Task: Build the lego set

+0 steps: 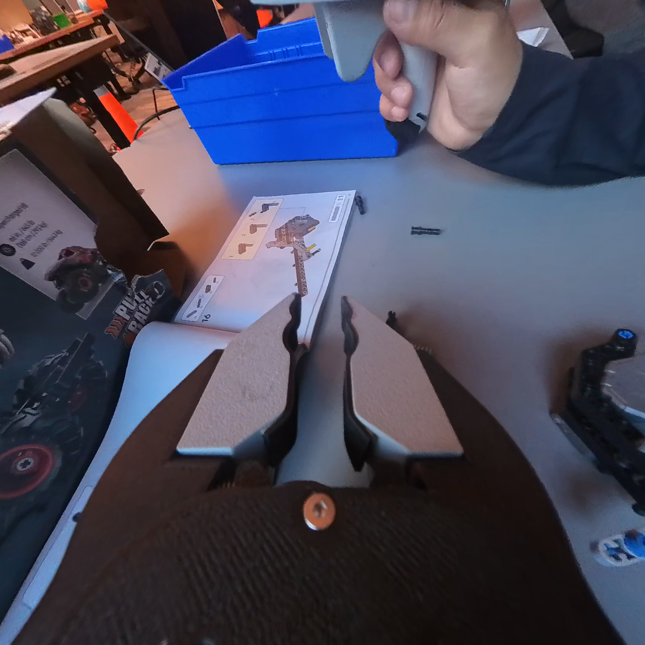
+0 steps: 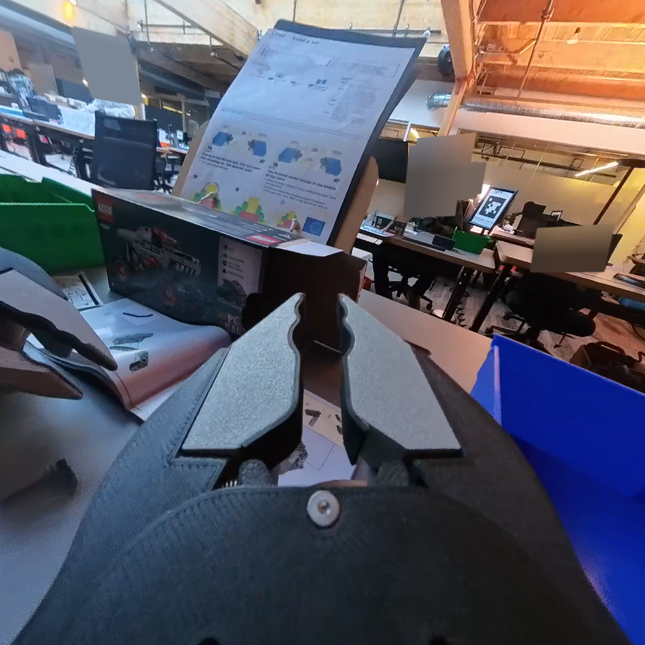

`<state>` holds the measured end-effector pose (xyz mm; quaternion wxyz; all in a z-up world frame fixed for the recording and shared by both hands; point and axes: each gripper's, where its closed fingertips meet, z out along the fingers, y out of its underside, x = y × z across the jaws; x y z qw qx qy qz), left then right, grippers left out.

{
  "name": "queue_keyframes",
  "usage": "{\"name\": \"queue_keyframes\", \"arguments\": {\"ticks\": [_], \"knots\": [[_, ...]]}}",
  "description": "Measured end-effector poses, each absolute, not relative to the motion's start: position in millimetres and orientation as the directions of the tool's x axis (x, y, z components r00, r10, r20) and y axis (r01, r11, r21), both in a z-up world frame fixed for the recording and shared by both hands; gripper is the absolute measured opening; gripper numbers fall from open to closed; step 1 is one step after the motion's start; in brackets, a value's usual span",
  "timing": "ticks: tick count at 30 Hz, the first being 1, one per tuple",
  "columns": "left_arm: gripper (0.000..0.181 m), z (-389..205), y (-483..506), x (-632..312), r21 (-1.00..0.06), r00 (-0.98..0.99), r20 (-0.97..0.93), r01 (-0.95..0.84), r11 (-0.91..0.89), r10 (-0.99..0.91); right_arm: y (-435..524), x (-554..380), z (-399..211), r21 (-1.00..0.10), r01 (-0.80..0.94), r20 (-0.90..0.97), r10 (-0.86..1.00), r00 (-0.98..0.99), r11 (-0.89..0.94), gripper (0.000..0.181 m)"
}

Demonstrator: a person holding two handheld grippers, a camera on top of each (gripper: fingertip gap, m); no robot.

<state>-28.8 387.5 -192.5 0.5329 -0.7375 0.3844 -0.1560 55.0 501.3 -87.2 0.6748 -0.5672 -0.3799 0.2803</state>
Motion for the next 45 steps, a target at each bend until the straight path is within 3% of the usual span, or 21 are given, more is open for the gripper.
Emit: {"name": "queue_keyframes", "arguments": {"ticks": [1,8,45], "knots": [[0.021,-192.8,387.3,-28.4,-0.907,0.653,-0.169,-0.397,-0.143,-0.739,501.9,54.0,-90.2,-0.979,0.06,0.195,0.815,0.545,0.194,0.014],[0.021,-194.6,387.6,-27.8,-0.906,0.645,-0.139,-0.388,-0.166,-0.751,501.4,43.4,-107.6,-0.993,0.06,0.118,0.872,0.475,0.102,0.016],[0.021,-199.8,386.2,-24.6,-0.887,0.629,-0.176,-0.435,-0.155,-0.757,497.3,39.0,-111.4,-0.979,0.13,0.199,0.861,0.468,0.156,0.014]]}}
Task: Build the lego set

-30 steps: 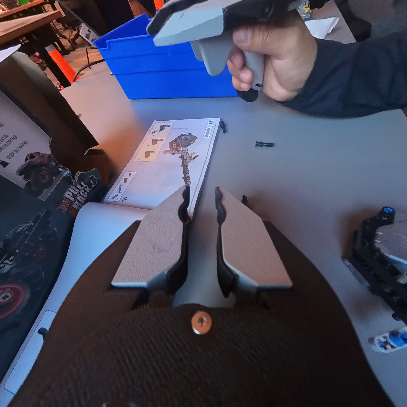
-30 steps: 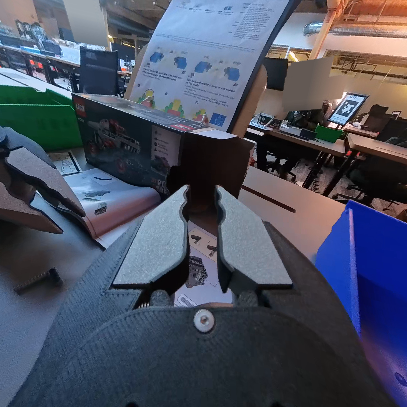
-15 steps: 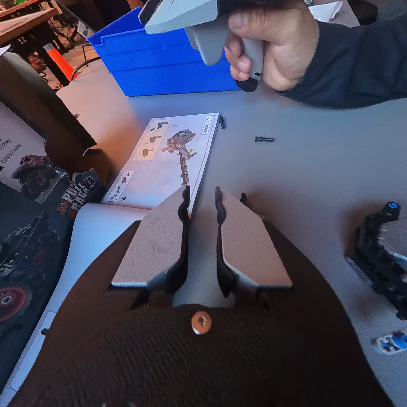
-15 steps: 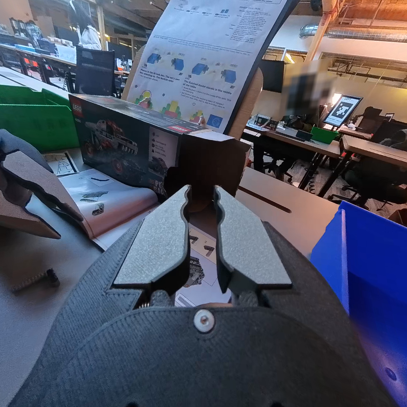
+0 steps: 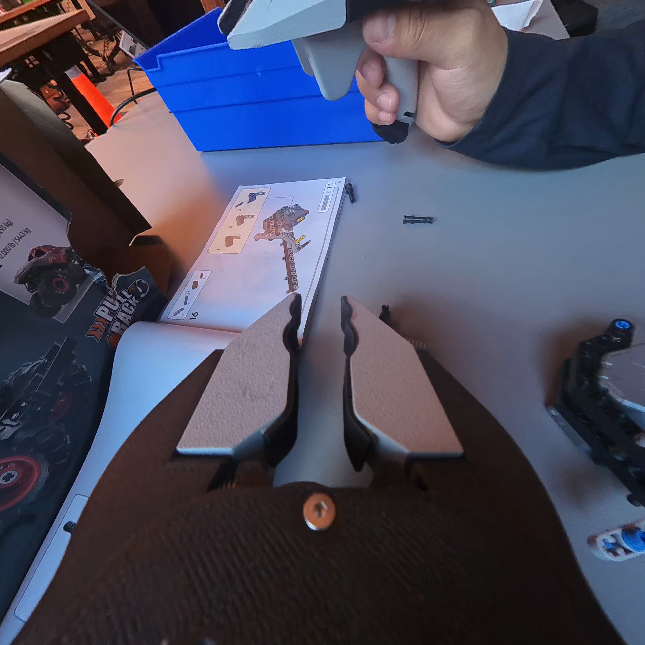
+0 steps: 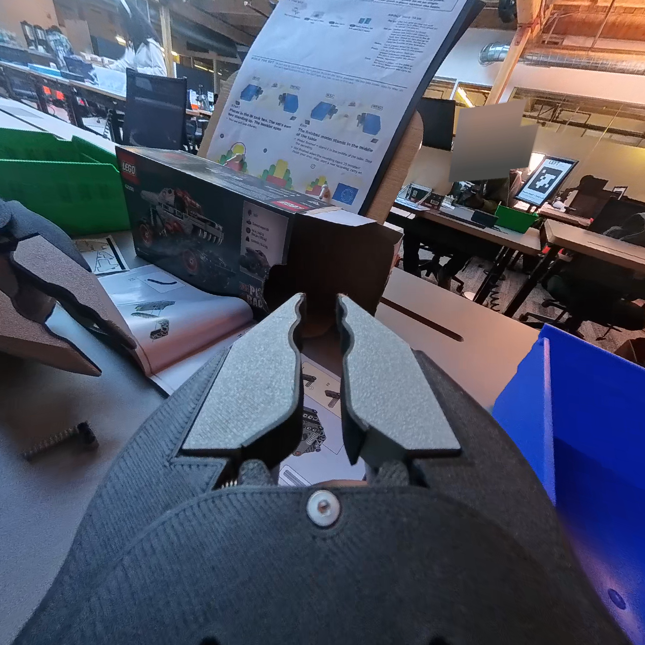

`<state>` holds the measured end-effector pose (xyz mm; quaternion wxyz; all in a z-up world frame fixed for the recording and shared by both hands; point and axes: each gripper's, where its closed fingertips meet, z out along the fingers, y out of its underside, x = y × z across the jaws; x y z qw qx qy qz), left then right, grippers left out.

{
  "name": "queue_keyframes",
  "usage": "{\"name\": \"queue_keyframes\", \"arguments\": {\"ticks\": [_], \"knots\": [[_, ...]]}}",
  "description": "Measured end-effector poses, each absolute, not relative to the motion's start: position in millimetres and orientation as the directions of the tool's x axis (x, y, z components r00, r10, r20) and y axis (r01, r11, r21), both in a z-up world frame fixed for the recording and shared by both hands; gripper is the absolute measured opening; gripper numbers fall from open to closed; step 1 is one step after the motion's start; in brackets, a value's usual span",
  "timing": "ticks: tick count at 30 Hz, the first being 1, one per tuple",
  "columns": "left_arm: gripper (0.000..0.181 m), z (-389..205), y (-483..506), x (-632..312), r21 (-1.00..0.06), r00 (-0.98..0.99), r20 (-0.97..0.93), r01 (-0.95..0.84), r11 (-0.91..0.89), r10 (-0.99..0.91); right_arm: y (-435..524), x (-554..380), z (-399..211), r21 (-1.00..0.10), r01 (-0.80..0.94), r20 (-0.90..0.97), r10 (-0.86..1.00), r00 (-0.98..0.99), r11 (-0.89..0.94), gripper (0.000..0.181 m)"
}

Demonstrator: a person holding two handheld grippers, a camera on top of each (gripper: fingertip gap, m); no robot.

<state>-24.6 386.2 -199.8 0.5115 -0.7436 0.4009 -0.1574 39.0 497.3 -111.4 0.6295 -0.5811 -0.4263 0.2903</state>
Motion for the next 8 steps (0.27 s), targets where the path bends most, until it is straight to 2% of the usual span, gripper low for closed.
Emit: {"name": "queue_keyframes", "arguments": {"ticks": [8], "knots": [[0.02,-200.7,385.9,-23.9,-0.883,0.625,-0.184,-0.444,-0.152,-0.758,494.4,36.4,-113.6,-0.975,0.148,0.217,0.863,0.456,0.167,0.009]]}}
